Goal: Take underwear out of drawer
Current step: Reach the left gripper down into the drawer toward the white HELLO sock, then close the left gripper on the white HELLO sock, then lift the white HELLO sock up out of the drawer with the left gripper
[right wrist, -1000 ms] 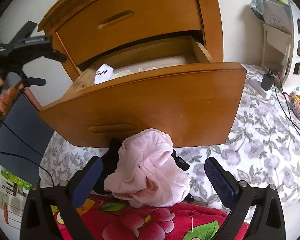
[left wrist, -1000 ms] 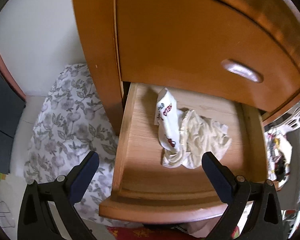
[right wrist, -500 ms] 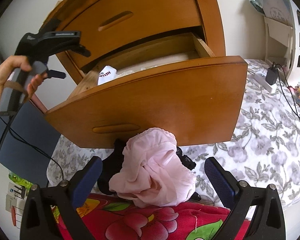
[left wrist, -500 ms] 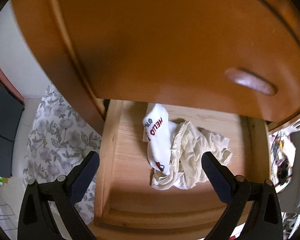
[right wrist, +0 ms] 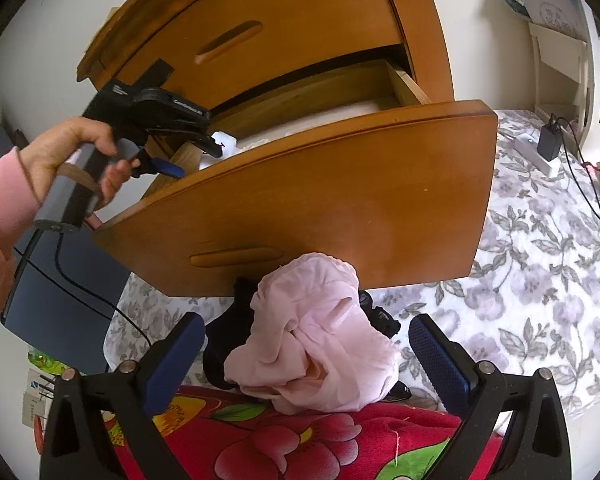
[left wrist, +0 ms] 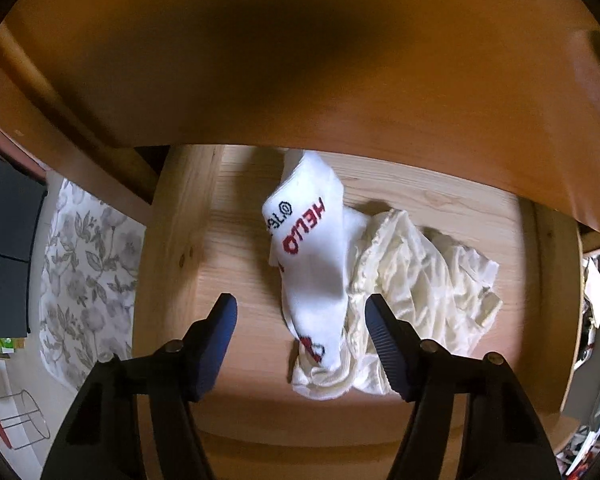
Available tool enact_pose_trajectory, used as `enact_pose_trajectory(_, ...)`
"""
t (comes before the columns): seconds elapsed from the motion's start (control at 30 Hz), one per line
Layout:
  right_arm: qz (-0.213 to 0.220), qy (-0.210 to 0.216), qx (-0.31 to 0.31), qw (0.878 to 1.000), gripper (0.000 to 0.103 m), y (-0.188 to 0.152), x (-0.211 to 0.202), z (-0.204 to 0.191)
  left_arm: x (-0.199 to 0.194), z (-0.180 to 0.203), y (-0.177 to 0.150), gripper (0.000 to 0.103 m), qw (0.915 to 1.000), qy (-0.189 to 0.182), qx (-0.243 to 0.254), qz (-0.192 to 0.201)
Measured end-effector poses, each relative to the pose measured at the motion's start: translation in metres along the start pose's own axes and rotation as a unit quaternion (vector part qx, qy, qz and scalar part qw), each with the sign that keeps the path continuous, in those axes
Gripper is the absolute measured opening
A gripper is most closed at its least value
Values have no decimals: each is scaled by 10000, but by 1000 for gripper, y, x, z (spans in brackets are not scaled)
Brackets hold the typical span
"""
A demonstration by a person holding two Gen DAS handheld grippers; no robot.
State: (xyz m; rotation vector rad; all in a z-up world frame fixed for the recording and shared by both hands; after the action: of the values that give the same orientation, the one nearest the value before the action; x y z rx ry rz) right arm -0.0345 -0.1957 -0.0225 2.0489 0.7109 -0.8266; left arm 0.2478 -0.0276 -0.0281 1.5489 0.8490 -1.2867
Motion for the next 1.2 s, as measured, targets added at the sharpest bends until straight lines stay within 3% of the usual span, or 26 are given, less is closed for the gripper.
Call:
enact_pose_trajectory(0.13,-3,13,10,10000,103,0,1,0,12,-6,3,66,9997,123,-142,-155)
enact_pose_trajectory(0.63,-44,47,40,10000,103,0,2,1,27,-1,4,16,9998,-85,-122,-142)
enact_pose_trajectory(0.83,-48,59,62,10000,103,-1,2,2,19,0,2,9,9999,69,-89,-16)
enact_pose_trajectory(1.2,-60,41,99,9999,103,0,3,3,-8,-17,-9,7,9989,296,-151,321)
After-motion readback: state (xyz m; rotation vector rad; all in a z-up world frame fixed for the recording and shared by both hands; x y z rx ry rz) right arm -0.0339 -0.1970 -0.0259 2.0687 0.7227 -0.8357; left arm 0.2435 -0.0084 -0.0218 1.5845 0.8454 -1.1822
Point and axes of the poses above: each gripper's, at about its wrist camera, not at the fingertips, and x roughly the way its jaws point, z to its right, y to its top, the point moved 5 cm from there along x, roughly the way its jaws point, and after that the axes turned 13 degrees about x, right-handed, at the moved point
